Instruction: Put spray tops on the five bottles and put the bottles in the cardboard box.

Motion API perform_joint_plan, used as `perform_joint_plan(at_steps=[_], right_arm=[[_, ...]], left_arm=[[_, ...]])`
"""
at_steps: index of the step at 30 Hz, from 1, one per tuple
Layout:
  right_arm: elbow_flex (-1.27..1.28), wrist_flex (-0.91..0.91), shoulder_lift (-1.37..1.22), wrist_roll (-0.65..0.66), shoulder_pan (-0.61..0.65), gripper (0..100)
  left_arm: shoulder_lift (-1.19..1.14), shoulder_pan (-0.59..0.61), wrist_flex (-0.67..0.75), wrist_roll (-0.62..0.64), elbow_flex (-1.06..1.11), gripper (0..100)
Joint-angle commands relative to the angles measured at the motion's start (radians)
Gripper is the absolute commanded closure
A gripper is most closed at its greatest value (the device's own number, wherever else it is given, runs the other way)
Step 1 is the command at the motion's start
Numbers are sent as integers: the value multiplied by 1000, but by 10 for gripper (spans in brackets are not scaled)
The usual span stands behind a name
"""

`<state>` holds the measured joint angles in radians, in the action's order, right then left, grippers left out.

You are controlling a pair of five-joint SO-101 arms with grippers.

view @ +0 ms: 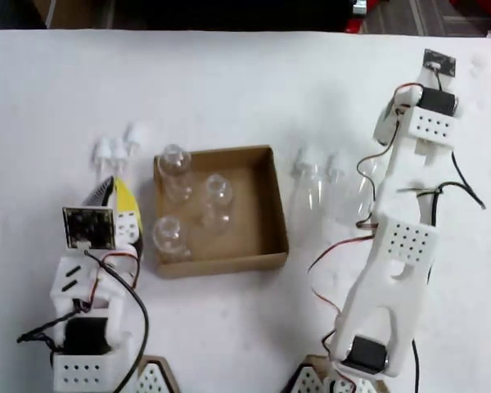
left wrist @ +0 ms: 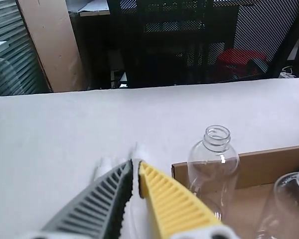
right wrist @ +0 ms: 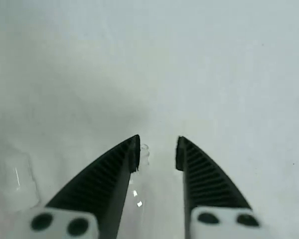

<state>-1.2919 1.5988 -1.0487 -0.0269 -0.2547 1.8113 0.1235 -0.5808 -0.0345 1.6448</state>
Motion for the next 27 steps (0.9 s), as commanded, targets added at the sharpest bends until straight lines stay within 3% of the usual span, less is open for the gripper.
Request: perform_joint_plan(at_steps=[1, 15, 20, 27], right_arm=[[-140, 21, -30, -9, 15, 830], [-195, -8, -143, -5, 50, 843], [-195, -21, -143, -11, 61, 843], [-203, -36, -200, -11, 64, 843]], left_arm=[[18, -13, 9, -12, -9, 973], [18, -35, 9, -12, -6, 973], [18, -77, 3, -115, -3, 976], [18, -70, 6, -115, -8, 976]])
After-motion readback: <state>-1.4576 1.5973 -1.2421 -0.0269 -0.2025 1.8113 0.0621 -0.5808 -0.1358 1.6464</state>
